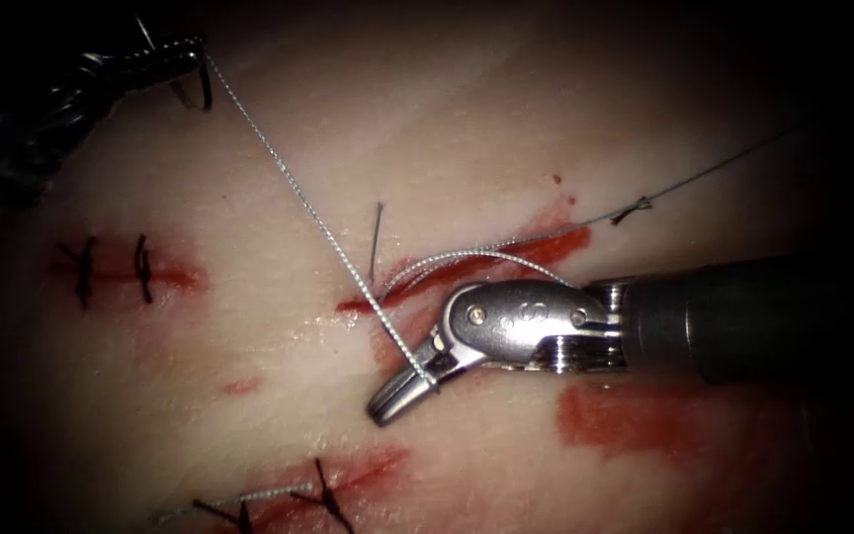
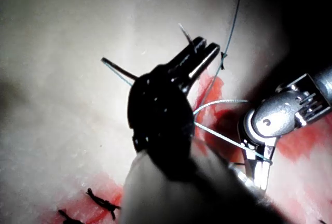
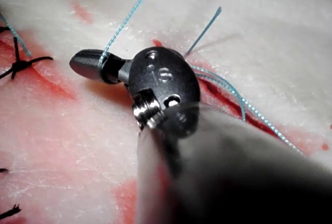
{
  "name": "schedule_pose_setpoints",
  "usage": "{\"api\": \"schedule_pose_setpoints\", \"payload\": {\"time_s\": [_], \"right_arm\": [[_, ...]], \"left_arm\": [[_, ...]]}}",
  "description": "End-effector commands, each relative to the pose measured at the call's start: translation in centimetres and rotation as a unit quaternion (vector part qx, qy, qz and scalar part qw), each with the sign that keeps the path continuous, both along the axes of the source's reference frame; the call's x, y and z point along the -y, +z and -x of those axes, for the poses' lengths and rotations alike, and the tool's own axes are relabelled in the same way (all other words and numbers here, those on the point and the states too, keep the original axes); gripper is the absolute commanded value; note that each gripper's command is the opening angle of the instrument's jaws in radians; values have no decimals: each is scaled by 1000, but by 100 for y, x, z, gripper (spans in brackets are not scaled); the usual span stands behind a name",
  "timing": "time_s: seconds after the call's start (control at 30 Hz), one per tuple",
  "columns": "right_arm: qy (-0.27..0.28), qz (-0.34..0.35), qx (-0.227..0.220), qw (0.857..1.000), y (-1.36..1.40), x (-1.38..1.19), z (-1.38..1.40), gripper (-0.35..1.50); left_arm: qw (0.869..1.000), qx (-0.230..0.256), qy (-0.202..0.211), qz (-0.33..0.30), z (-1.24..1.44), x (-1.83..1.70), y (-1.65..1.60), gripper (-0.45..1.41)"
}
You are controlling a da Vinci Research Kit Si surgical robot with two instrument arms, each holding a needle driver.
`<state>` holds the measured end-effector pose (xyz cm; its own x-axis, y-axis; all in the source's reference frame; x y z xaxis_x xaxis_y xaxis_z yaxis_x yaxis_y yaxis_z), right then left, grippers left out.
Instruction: Wound Closure
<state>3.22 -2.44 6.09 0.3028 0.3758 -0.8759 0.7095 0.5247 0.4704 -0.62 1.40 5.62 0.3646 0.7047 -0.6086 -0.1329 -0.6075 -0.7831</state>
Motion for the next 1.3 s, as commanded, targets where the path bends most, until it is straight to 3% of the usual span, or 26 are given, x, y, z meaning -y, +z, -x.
{"api": "schedule_pose_setpoints", "payload": {"time_s": [0.03,0.13,0.33,0.5,0.7,0.83,1.0,1.1,1.17,1.2,1.27,1.3], "right_arm": [[-5,-10,14,1000,3,14,0,-35],[-48,-50,65,996,2,44,20,-35],[-101,-96,127,982,-6,76,56,-35],[-88,-122,157,976,-9,80,87,-35],[-67,-152,218,962,-14,73,145,-35],[-55,-144,248,956,-12,68,166,-35],[35,-153,263,952,-12,44,157,-35],[143,-155,289,934,-19,23,137,-28],[237,-147,312,908,-25,12,125,-11],[308,-138,328,883,-30,3,118,-11],[364,-123,343,857,-34,-5,113,-8],[399,-107,361,836,-38,-13,106,17]], "left_arm": [[1000,-10,-8,3,-3,-2,8,-45],[998,-53,-38,15,-28,-12,15,-45],[990,-119,-61,37,-57,-24,19,-45],[983,-156,-83,52,-84,-35,11,-45],[976,-186,-92,61,-124,-51,-14,-45],[977,-183,-90,59,-124,-52,-19,-45],[994,-106,24,-12,-80,-37,-6,-45],[994,-59,88,-11,-42,-17,8,-45],[992,-32,115,-28,-19,-4,16,-45],[988,-5,149,-44,4,13,22,-45],[978,28,192,-79,21,28,22,-45],[962,57,237,-123,33,43,16,-45]]}}
